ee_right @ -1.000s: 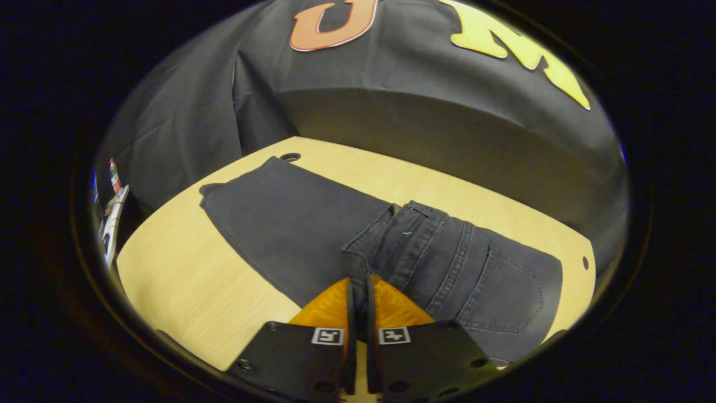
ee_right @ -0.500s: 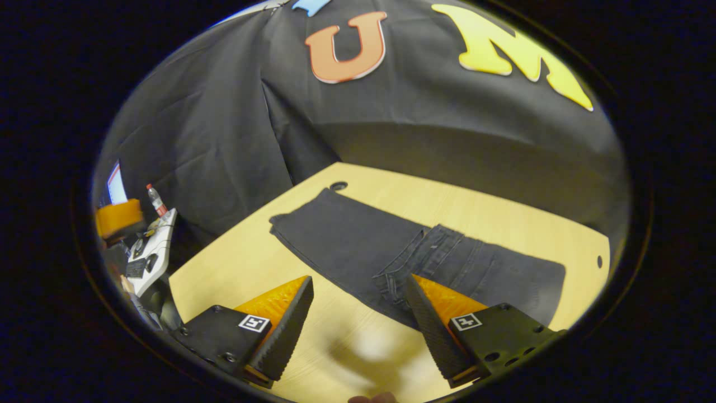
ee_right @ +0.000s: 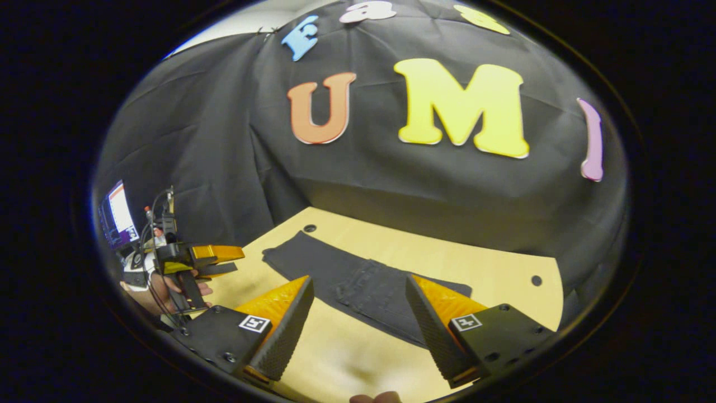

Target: Grasp the waist and the cuffs of the jeans and fold them to make the two legs overlap; first hold the waist and fold one-third of the jeans toward the cuffs, then hold the cuffs and fold the remaining one-third in the same direction to finish folding.

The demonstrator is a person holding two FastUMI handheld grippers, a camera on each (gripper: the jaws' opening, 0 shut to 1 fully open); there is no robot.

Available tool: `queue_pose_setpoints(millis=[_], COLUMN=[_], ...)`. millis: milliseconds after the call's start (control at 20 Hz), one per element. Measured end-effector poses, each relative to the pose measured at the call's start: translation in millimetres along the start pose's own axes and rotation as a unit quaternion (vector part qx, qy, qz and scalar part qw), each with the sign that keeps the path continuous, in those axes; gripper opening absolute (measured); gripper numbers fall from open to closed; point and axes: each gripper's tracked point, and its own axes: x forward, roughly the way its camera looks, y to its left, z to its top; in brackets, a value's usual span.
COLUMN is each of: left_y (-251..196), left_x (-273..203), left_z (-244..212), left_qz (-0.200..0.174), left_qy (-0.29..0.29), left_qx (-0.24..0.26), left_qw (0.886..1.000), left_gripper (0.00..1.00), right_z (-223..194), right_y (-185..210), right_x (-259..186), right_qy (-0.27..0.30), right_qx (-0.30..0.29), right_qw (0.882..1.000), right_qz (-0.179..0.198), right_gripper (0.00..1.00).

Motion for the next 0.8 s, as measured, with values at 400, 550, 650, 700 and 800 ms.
queue_pose_setpoints(millis=[400,550,650,700,800], left_y=[54.8,56.9,58.8,57.2,56.0], left_x=[82.1,94.2,103.9,107.6,110.9], left_z=[-4.6,12.8,26.7,29.8,27.9], left_qz=[0.024,0.008,-0.001,-0.005,-0.012], left_qy=[0.018,0.006,-0.005,-0.005,-0.002], left_qx=[-0.192,-0.244,-0.272,-0.278,-0.271], left_qw=[0.981,0.970,0.962,0.961,0.962], left_gripper=[0.99,0.98,0.98,0.98,0.98], right_z=[-13.7,-11.7,-10.3,-11.9,-13.8], right_y=[-60.6,-74.1,-79.5,-82.7,-87.8], right_x=[-39.7,-43.3,-43.6,-42.8,-43.6], right_qy=[0.021,0.025,0.027,0.027,0.027], right_qx=[0.026,0.033,0.047,0.052,0.060], right_qw=[0.997,0.995,0.994,0.993,0.992], right_qz=[-0.076,-0.091,-0.096,-0.100,-0.106], right_gripper=[0.99,0.99,1.00,0.99,0.99])
